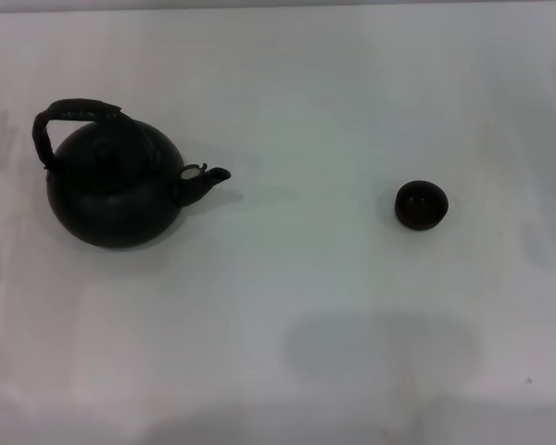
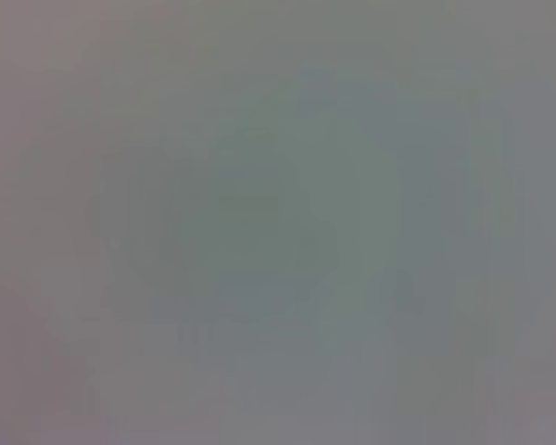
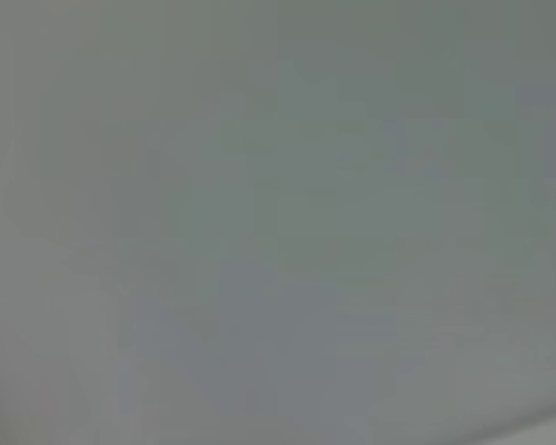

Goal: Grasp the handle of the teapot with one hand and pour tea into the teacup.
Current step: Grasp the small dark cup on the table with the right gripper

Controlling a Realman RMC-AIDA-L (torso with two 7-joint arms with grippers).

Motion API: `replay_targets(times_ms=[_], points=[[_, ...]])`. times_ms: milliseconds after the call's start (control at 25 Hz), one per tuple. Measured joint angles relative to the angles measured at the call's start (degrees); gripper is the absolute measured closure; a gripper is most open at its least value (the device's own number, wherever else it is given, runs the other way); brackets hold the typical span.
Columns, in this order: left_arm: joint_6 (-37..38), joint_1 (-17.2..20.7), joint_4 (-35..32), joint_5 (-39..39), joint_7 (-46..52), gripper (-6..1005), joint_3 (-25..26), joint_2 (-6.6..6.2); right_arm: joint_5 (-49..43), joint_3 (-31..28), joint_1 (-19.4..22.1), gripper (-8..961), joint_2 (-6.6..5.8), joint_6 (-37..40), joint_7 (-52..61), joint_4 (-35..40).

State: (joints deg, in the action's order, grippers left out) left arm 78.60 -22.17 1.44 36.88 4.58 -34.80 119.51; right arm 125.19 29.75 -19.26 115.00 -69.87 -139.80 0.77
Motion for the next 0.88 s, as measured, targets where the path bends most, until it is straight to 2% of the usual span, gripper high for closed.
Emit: replay_targets(times_ms=[160, 240, 480, 880], points=[[0.4, 0.0, 0.2, -0.3, 0.1, 123, 0.0, 0.01, 0.0, -0.3, 0.8, 112, -0.10, 6.4, 2.4, 0.5], [0.4, 0.2, 0.2, -0.3, 0.3, 123, 0.0, -0.02, 0.0, -0.2, 1.0, 112, -0.13, 6.7, 2.1, 0.9], [-1.5, -0.7, 0.3, -0.4, 0.5, 123, 0.0, -0.07, -0.1, 1.0, 1.5, 111, -0.06, 2.1, -4.2, 1.1], [-2.0, -1.4, 0.2, -0.5, 5.3, 123, 2.9, -0.11, 0.3, 1.7, 2.1, 110, -0.12, -0.1, -1.4, 2.1]])
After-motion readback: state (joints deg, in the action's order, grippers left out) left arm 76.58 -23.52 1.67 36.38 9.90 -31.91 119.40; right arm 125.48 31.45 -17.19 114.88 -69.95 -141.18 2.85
